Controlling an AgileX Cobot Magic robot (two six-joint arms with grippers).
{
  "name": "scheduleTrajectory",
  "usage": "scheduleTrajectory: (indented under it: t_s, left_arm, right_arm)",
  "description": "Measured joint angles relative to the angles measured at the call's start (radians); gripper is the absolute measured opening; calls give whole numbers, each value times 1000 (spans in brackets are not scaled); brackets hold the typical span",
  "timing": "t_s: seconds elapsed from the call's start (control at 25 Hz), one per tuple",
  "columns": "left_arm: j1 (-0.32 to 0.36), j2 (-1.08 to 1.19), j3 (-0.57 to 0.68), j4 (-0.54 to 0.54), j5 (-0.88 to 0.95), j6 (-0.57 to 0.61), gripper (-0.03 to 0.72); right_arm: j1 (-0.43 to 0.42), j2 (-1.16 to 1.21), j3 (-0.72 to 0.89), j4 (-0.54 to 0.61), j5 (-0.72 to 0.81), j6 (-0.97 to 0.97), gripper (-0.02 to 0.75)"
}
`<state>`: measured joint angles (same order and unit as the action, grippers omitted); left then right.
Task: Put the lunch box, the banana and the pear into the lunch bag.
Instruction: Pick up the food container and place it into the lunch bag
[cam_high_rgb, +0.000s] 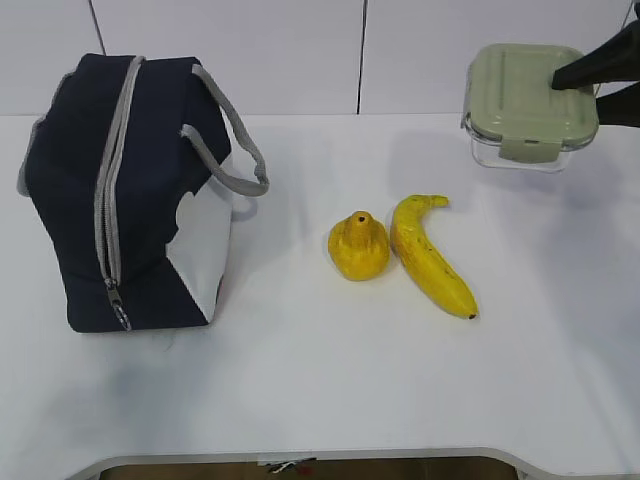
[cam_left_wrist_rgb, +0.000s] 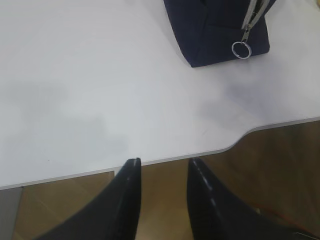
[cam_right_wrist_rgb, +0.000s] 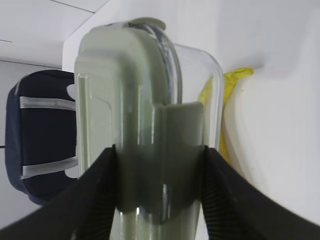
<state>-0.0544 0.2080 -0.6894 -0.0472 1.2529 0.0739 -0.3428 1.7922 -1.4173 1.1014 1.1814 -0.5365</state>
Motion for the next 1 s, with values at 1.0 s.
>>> scheduleTrajectory:
  t_s: [1.0]
  left_arm:
    - [0,755,-379,-304,-184,-4,365]
  right_arm:
    - [302,-87,0,263,17,29,372]
